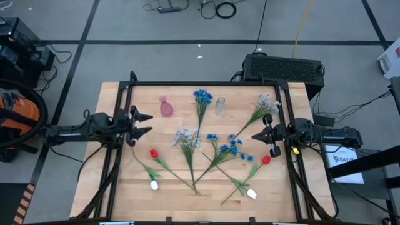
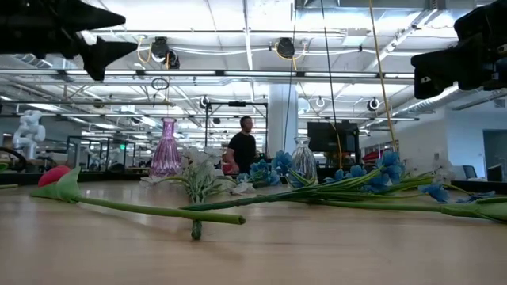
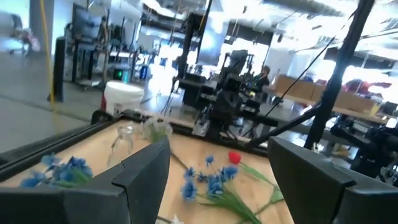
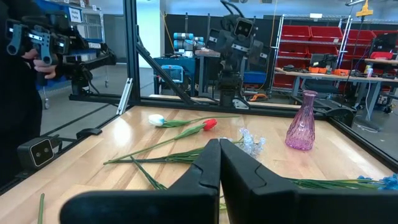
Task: Sort flowers into vase by color
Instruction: Put the top blue flowers into the pink vase
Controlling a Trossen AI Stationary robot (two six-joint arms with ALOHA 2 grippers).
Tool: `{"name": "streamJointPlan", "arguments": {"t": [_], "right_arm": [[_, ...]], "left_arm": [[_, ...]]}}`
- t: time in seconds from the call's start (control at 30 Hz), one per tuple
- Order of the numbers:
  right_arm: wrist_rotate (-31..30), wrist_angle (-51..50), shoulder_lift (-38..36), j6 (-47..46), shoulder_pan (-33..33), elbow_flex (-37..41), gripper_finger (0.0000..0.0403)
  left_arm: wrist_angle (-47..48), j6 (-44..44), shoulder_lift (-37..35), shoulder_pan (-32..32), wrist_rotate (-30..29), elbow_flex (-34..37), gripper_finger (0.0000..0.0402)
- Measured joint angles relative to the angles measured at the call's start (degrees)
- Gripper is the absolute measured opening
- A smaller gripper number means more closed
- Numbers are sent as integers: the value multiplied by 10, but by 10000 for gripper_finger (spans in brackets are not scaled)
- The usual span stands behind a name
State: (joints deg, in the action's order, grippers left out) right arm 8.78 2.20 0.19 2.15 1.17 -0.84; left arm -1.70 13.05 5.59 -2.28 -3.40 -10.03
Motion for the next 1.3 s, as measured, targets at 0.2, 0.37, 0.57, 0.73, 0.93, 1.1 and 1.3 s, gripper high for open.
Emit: {"name": "streamJointPlan", "arguments": {"t": [0.2, 0.37, 0.57, 0.73, 0.93, 1.1, 1.3], "right_arm": [[0, 0, 0, 0, 0, 0, 0], [0, 0, 0, 0, 0, 0, 0], [0, 0, 0, 0, 0, 0, 0], [0, 0, 0, 0, 0, 0, 0], [0, 0, 0, 0, 0, 0, 0], [0, 0, 0, 0, 0, 0, 0], [0, 0, 0, 0, 0, 0, 0]], "left_arm": [[89, 61, 102, 51, -94, -84, 276], [117, 139, 226, 128, -206, -154, 276], [119, 165, 388, 231, -364, -237, 276], [116, 190, 498, 279, -428, -309, 276], [117, 279, 587, 307, -478, -378, 276], [117, 320, 646, 322, -500, -421, 276], [121, 336, 712, 345, -535, -472, 276]]}}
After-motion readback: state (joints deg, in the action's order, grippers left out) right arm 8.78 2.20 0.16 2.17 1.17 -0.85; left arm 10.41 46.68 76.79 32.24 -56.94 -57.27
